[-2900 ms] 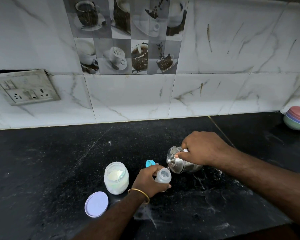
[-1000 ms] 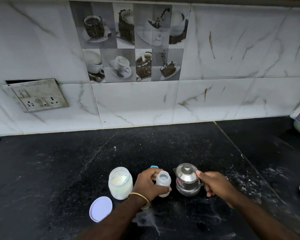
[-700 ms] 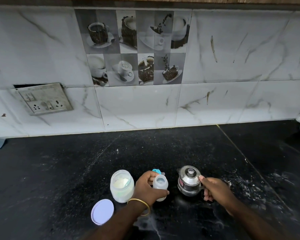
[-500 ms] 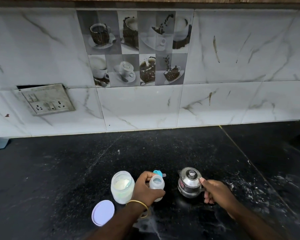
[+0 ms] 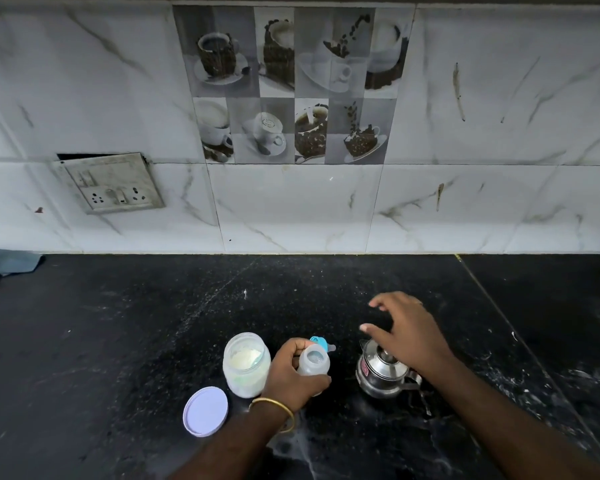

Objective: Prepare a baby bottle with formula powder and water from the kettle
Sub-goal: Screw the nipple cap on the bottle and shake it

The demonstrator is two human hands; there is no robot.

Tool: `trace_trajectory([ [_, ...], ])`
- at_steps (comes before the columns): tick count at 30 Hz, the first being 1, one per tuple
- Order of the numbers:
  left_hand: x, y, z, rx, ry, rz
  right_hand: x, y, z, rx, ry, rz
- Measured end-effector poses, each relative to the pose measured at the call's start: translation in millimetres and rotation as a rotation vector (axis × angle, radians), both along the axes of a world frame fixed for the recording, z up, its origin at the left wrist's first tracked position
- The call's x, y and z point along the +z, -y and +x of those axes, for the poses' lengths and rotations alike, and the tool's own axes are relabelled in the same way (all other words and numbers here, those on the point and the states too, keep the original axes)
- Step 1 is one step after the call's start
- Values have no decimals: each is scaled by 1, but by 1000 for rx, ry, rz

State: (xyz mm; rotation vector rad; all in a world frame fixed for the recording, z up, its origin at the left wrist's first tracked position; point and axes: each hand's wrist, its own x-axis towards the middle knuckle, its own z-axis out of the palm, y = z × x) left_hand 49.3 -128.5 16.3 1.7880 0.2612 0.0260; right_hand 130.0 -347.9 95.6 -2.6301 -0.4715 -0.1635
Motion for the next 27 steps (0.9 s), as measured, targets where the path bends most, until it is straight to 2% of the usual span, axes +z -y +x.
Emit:
trace_trajectory([
  [3, 0, 2, 0, 25, 11, 13, 8, -39, 22, 232, -103, -225],
  [8, -4, 9, 5, 102, 23, 63, -13, -89, 47, 391, -255, -542],
  [13, -18, 19, 10, 185, 1, 69, -43, -101, 61, 438, -335, -631],
  [21, -23, 30, 11, 311, 28, 45, -52, -96, 68, 424, -315, -506],
  [27, -34, 21, 0, 101, 67, 96, -24, -69, 68, 351, -303, -249],
])
